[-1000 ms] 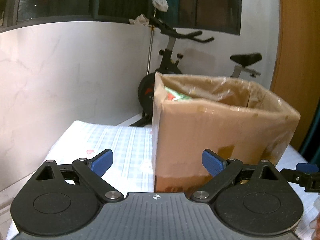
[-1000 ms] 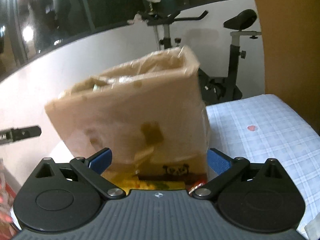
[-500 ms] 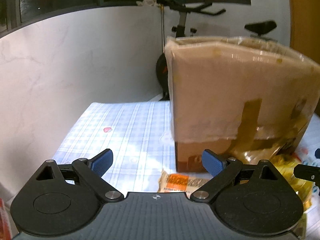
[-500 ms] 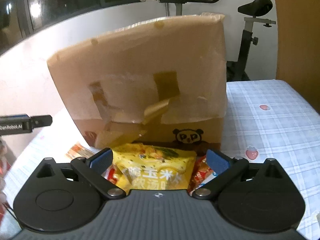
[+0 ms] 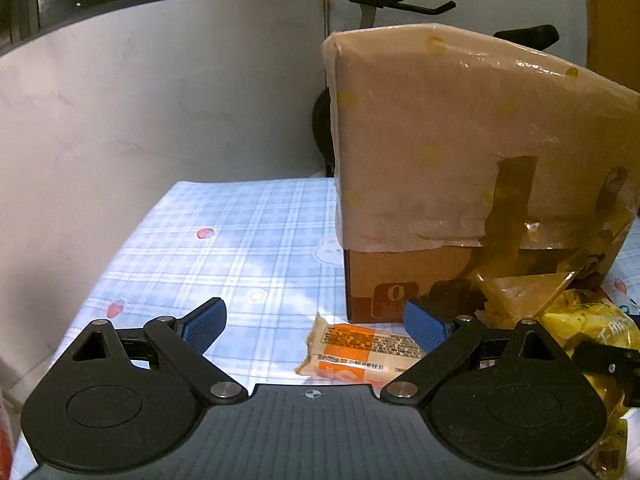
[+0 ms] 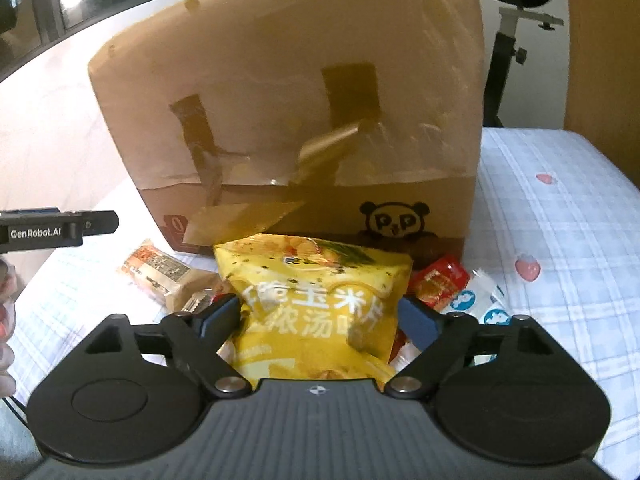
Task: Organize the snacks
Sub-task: 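Grasp the yellow corn chip bag with the right tool while the left tool grasps the orange-striped wafer bar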
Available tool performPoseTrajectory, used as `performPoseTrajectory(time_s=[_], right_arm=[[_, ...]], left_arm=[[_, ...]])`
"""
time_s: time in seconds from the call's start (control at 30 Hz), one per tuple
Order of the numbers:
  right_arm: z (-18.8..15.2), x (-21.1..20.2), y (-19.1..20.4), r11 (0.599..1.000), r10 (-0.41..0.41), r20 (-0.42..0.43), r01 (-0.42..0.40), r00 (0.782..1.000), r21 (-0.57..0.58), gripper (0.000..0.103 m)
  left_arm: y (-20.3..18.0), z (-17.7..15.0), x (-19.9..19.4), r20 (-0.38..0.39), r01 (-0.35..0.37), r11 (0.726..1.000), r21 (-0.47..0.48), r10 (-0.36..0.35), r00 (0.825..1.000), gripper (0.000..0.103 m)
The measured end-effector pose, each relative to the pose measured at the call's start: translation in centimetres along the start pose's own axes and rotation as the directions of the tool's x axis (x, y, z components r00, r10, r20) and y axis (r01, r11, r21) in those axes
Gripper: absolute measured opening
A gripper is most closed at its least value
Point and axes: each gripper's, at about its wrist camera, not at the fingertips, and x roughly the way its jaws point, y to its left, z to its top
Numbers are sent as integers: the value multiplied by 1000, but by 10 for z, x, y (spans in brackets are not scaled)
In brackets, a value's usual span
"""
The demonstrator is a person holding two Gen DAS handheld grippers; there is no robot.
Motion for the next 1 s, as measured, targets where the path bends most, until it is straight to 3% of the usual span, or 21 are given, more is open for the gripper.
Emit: performPoseTrajectory(time_s=[0.23, 0.47, 1.0], right_arm=[[-3, 3, -5, 999, 18, 7, -18, 1000, 45, 85], [-6, -7, -5, 999, 29, 29, -30, 999, 42, 75], [-18, -50, -5, 997, -81, 128, 80, 988, 17, 74]], left_arm=[[5, -4, 1, -4, 34, 999, -17, -34, 999, 96], [3, -8, -4, -39, 34, 999, -21, -35, 999, 96], [15, -27, -8, -89, 74, 989, -130, -86, 992, 96]])
